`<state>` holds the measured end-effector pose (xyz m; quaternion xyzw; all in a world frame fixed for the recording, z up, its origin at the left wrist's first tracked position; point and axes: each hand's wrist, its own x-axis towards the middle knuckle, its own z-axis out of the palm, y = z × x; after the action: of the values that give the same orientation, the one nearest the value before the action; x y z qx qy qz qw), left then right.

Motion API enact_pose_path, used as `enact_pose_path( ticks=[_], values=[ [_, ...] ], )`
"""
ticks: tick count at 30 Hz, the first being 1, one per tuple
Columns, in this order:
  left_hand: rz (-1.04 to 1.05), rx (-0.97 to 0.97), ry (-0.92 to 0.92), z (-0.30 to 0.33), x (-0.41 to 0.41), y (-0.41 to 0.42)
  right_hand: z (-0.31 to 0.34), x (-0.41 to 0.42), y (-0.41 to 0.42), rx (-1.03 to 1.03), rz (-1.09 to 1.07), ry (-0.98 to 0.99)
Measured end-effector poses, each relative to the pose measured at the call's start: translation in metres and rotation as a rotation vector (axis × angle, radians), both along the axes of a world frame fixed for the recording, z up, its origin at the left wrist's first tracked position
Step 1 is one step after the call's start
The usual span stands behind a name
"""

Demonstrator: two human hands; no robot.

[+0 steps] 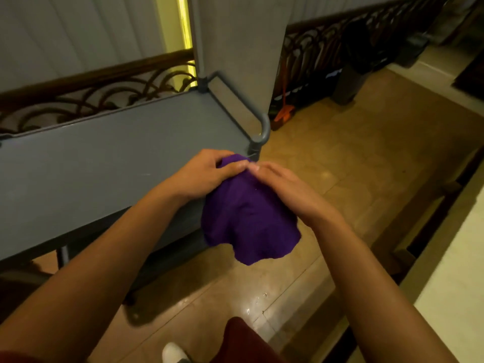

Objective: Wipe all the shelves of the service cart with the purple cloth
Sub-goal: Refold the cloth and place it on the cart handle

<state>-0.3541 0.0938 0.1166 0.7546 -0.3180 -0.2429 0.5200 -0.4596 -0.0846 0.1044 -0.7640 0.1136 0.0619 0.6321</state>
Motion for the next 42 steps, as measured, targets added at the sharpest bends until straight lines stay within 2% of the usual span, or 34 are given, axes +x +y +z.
enact_pose_path(
  ticks=[3, 6, 10, 13, 18, 20, 22, 25, 30, 35, 42],
  values=[
    [0.17, -0.095, 0.014, 0.009, 0.003, -0.032, 0.003, -0.001, -0.042, -0.11, 0.146, 0.11],
    [0.295, -0.196, 0.09, 0.013, 0.009, -0.072, 0.004, 0.003, -0.091, -0.017, 0.215, 0.11],
    [0.388, -0.342, 0.286, 0.005, 0.031, -0.113, -0.016, 0.024, -0.136, 0.241, 0.092, 0.006],
    [0.406, -0.374, 0.354, -0.01, 0.062, -0.14, -0.032, 0.056, -0.171, 0.41, -0.08, -0.046],
    [0.372, -0.29, 0.329, -0.037, 0.119, -0.177, -0.042, 0.123, -0.229, 0.316, -0.308, -0.037],
    [0.226, -0.175, 0.284, -0.048, 0.143, -0.188, -0.044, 0.153, -0.253, 0.236, -0.329, -0.032],
    [0.018, 0.033, 0.269, -0.056, 0.164, -0.202, -0.042, 0.183, -0.273, 0.177, -0.32, -0.029],
    [-0.189, 0.219, 0.201, -0.064, 0.204, -0.229, -0.034, 0.238, -0.3, 0.044, -0.21, 0.006],
    [-0.097, 0.156, 0.27, -0.066, 0.257, -0.254, -0.026, 0.33, -0.332, -0.074, -0.025, -0.002],
    [0.118, 0.074, 0.262, -0.066, 0.299, -0.278, -0.041, 0.42, -0.354, -0.017, 0.127, -0.029],
    [0.622, 0.087, 0.297, -0.069, 0.324, -0.296, -0.059, 0.553, -0.349, -0.157, 0.558, -0.147]
  ],
)
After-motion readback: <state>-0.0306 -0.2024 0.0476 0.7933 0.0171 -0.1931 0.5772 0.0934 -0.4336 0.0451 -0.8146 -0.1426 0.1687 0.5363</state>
